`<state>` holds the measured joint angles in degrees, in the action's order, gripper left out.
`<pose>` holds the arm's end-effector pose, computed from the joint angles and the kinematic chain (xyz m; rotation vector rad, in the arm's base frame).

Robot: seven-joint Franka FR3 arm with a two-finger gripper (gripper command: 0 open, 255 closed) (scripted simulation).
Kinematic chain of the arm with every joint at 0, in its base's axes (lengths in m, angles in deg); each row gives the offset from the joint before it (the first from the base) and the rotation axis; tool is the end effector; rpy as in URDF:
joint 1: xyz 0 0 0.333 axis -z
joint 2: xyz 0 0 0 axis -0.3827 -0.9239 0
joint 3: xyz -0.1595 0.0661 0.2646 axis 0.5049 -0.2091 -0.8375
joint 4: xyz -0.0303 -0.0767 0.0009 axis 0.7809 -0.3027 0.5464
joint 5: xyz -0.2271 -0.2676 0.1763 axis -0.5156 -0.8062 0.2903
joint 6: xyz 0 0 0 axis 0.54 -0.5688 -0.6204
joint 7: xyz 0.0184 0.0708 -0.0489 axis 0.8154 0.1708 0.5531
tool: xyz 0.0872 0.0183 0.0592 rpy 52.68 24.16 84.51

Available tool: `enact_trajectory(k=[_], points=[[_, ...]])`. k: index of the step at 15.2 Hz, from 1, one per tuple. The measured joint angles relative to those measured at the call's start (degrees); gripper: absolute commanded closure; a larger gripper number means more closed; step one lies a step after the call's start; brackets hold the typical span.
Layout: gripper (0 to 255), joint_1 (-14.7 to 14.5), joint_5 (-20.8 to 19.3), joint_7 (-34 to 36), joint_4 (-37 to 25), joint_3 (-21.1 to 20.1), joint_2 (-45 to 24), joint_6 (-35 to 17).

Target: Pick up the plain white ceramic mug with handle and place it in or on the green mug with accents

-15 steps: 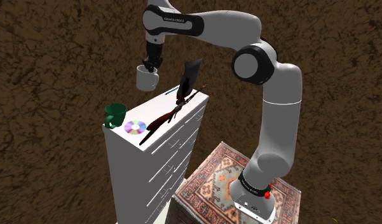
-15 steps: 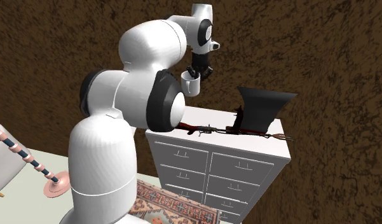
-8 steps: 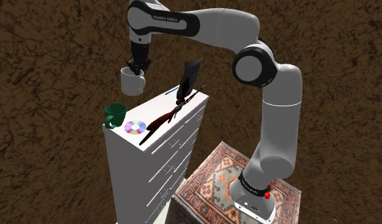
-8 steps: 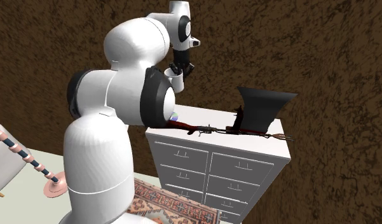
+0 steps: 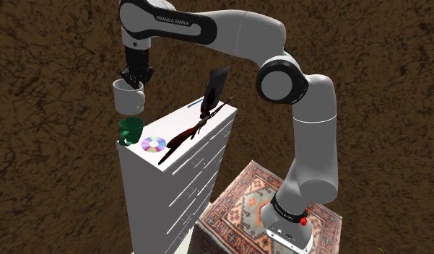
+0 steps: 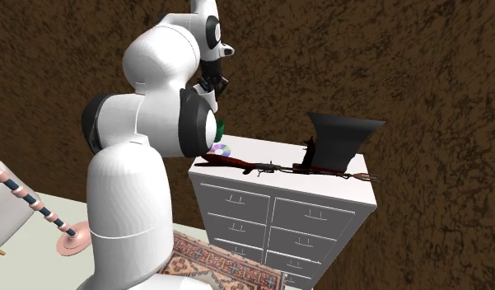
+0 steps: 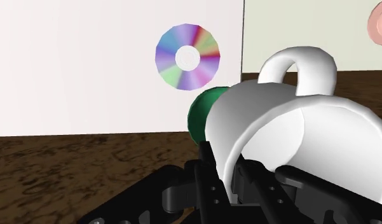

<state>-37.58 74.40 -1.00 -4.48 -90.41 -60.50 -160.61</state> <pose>0.6686 0.1930 0.5299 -3.1379 -0.1375 -0.0200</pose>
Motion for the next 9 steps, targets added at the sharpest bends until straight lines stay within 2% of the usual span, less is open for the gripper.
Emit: enact_trajectory(k=[9], points=[[255, -0.25, -0.05, 0.54, 8.06, -0.08, 1.03, -7.0]])
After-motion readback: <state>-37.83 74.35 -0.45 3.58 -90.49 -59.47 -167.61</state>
